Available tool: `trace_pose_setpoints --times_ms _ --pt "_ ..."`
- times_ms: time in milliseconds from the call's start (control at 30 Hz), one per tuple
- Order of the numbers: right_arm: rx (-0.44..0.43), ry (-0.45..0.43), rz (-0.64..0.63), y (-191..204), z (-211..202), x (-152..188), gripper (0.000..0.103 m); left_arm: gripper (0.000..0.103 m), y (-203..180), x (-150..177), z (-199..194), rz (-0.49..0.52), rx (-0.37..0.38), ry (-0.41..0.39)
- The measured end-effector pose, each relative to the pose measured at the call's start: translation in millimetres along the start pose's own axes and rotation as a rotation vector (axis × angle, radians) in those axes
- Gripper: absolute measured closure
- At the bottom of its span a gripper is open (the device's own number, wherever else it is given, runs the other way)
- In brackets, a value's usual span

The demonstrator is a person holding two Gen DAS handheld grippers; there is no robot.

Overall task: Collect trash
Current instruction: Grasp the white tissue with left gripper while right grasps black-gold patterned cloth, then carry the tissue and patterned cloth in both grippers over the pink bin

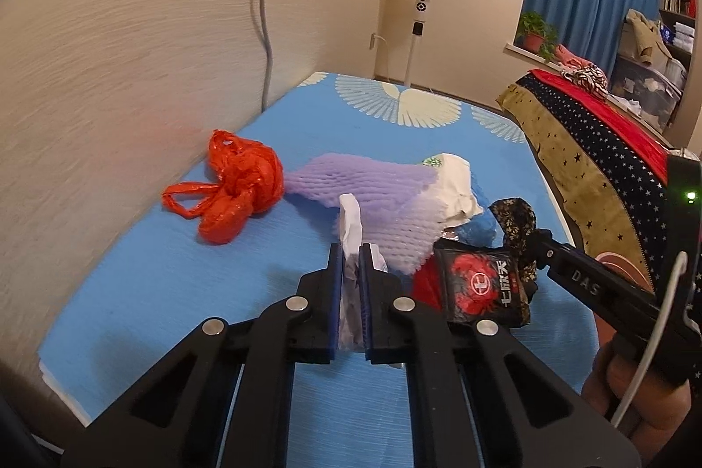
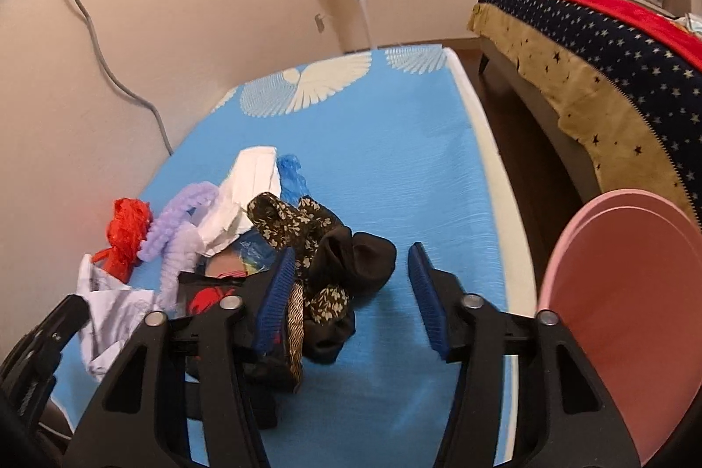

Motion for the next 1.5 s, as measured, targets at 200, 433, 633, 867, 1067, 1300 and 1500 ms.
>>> trace_pose_setpoints --times_ms 200,433,633,867,1067,1300,1500 --pt "-0.015 -0.014 -0.016 2 -10 -5 0.093 0.097 -1 -6 -7 -0.002 0.013 -0.021" --pt "0.008 -0.072 -0.001 -16 -46 -14 0.093 0.097 -10 -12 -24 0.015 0.052 -0.058" --pt "0.045 -0.124 -0.003 -34 -85 -15 0.093 0.097 -25 -13 -37 0.04 0.101 -0.074" --pt "0.092 -0.158 0.004 -55 -122 -11 0.093 0.097 -49 -12 -53 0.074 0.176 -0.082" --pt "0.134 -0.199 0.029 -84 -157 -15 0.093 0.097 -73 -14 -58 0.094 0.257 -0.09" --pt "0.218 -0.251 0.073 -120 -186 -23 0.093 0.098 -103 -12 -54 0.111 0.322 -0.081" --pt "0.309 -0.273 0.115 -147 -188 -17 0.093 0.098 -134 -6 -48 0.156 0.384 -0.069"
Point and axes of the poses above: each gripper's, at about its wrist camera, not at the fingertips, and z roughly the way its jaws point, y to its left, x to its underside, the point moved 5 cm from there along z, roughly the way its jaws point, and after that the axes turned 10 degrees about x, right-handed, at the moved point
